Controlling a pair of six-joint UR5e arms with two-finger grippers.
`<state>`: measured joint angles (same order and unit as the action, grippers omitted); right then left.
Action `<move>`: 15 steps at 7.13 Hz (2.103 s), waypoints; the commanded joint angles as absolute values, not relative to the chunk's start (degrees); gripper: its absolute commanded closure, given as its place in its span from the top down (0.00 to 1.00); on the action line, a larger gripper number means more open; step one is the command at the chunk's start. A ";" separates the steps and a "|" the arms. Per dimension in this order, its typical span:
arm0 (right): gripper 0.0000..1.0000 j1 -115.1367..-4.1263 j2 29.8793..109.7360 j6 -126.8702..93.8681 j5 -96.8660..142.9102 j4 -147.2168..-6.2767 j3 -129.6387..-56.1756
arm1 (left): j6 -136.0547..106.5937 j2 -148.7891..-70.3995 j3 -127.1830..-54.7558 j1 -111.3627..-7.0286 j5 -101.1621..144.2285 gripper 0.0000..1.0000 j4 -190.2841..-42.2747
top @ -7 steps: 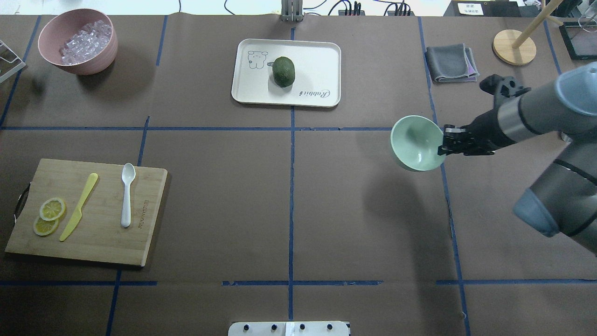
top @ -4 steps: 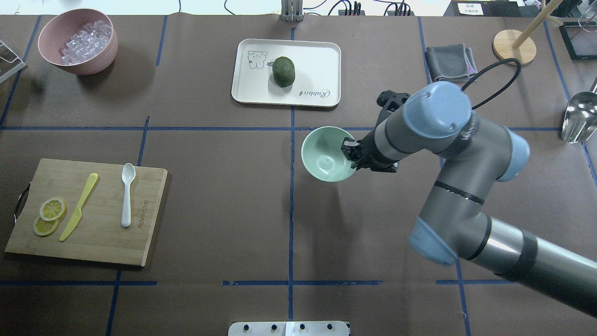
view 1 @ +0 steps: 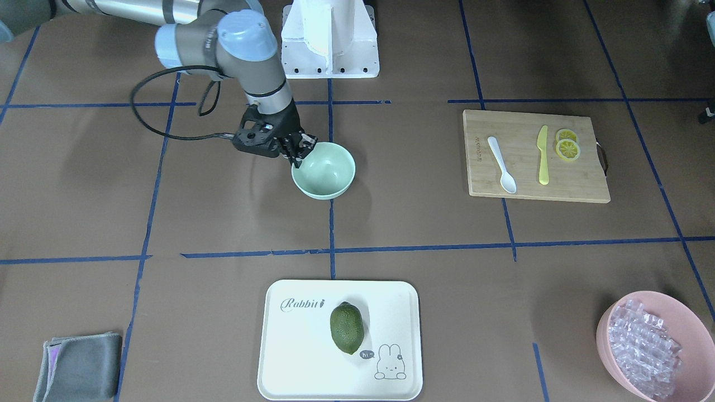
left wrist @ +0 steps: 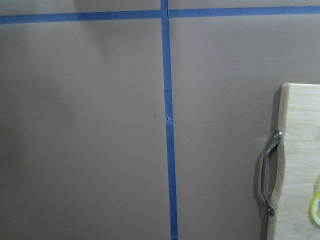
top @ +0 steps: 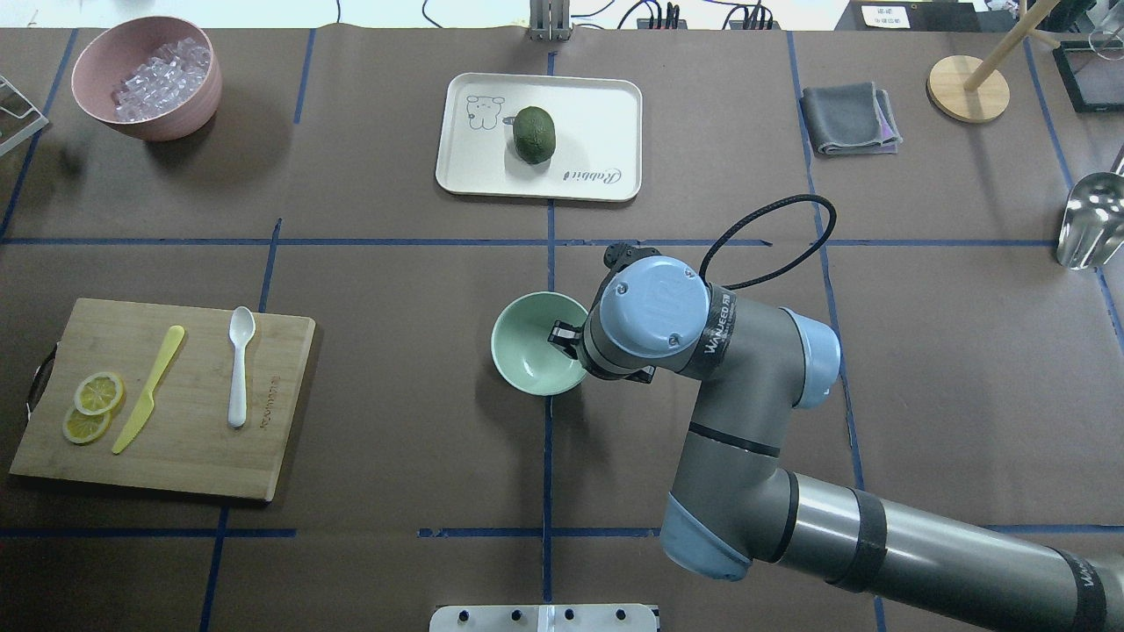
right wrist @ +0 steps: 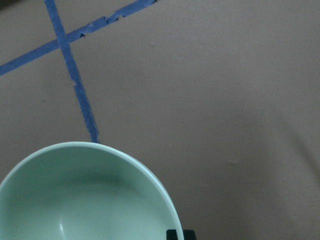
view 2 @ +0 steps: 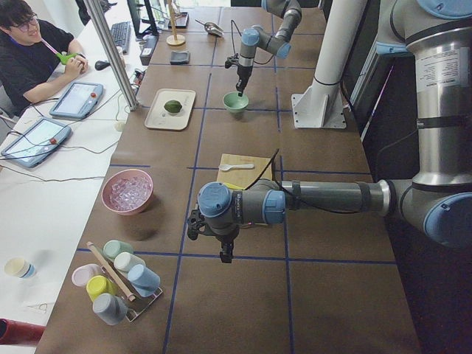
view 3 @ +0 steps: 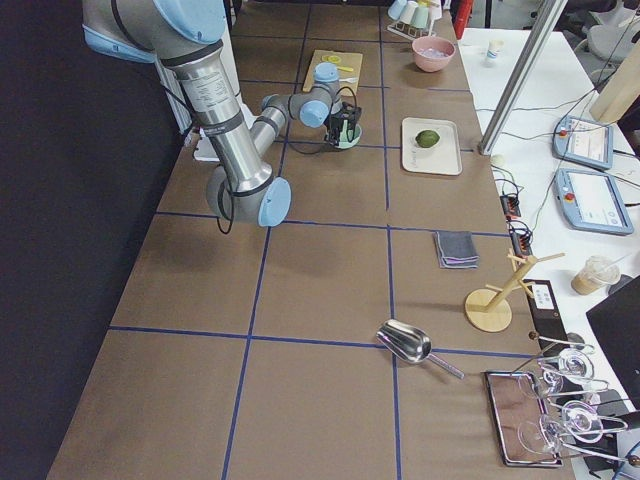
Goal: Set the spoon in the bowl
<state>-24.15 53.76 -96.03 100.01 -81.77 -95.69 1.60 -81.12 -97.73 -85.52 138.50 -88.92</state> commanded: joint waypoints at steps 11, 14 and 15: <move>1.00 -68.05 80.53 -17.60 128.32 -99.23 -110.73 | -2.26 -87.89 -97.56 -82.11 139.22 1.00 -103.22; 1.00 -87.12 97.76 17.72 131.93 -99.23 -110.31 | -29.09 -88.15 -99.31 -72.98 138.17 1.00 -113.43; 1.00 -91.54 102.17 19.93 132.18 -99.14 -110.56 | -36.57 -88.15 -100.19 -68.77 134.34 1.00 -117.21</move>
